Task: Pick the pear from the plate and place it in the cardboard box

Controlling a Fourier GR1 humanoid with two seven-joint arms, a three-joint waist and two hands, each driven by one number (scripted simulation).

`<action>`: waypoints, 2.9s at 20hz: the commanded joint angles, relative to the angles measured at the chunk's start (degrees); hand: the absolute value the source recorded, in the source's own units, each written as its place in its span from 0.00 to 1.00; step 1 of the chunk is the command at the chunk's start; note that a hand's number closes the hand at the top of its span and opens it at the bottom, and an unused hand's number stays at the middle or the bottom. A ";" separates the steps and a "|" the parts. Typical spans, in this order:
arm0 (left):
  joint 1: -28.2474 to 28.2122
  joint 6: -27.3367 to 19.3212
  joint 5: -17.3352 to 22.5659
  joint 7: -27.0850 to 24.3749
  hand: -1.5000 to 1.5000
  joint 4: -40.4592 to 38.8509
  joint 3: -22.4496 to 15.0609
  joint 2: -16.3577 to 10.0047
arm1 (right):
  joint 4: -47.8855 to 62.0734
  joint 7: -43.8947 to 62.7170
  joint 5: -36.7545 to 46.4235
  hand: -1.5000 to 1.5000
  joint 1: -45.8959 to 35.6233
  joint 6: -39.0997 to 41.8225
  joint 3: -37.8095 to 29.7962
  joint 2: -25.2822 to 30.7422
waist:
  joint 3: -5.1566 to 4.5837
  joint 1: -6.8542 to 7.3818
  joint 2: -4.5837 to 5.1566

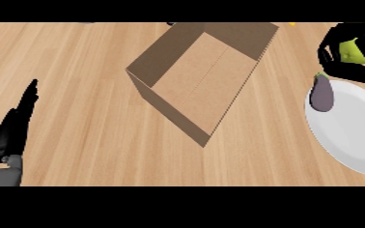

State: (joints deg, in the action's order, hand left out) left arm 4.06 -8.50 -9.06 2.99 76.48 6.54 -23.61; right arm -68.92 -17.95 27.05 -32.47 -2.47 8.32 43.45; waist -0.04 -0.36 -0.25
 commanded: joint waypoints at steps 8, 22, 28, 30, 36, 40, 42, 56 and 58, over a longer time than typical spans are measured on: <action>0.97 -0.87 -2.69 1.93 0.50 2.57 -1.90 2.47 | -6.98 16.20 -5.43 1.00 -11.91 10.13 1.02 -13.39 | 0.02 1.35 0.25; 4.25 2.40 -1.42 -0.15 0.50 -1.96 1.70 0.73 | 17.99 23.80 -0.05 1.00 -29.84 4.19 1.33 -33.77 | 0.01 1.83 0.66; 3.79 2.09 -3.13 0.65 0.50 0.31 0.33 1.59 | 36.99 17.18 3.14 1.00 -37.83 -0.94 -2.14 -35.19 | 0.02 2.98 1.15; 4.64 3.04 -2.41 0.19 0.50 -1.12 0.85 1.31 | 39.47 18.35 6.98 1.00 -38.03 -5.05 0.57 -38.05 | -0.01 3.03 1.20; 4.59 2.55 -2.99 2.06 0.50 1.38 0.75 1.65 | 49.30 21.72 1.48 0.00 -41.88 -3.87 -7.17 -39.52 | 0.04 3.51 1.25; 3.67 2.73 -3.06 -2.75 0.50 -2.44 1.04 2.23 | 53.30 18.02 1.23 0.00 -42.77 -6.96 -8.68 -41.82 | 0.00 3.62 1.53; 3.27 1.02 -4.52 -0.62 0.50 0.80 -0.21 3.53 | 53.94 14.37 0.33 0.00 -42.65 -7.63 -10.25 -40.25 | 0.04 3.71 1.48; 1.41 3.69 -2.82 -1.05 0.50 -0.03 2.35 1.66 | 50.07 1.99 -11.53 0.00 -41.97 -10.66 -23.75 -34.53 | 0.07 2.40 0.80; 2.30 2.25 -4.15 1.31 0.50 1.16 1.28 2.95 | 49.31 -2.53 -13.02 0.00 -37.42 -6.15 -24.72 -31.62 | 0.10 1.56 0.62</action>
State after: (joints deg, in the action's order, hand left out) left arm 7.72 -6.27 -13.07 3.48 76.24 7.75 -20.82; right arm -18.49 -16.51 17.04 -73.25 -12.25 -13.65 8.52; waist 0.02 2.01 0.73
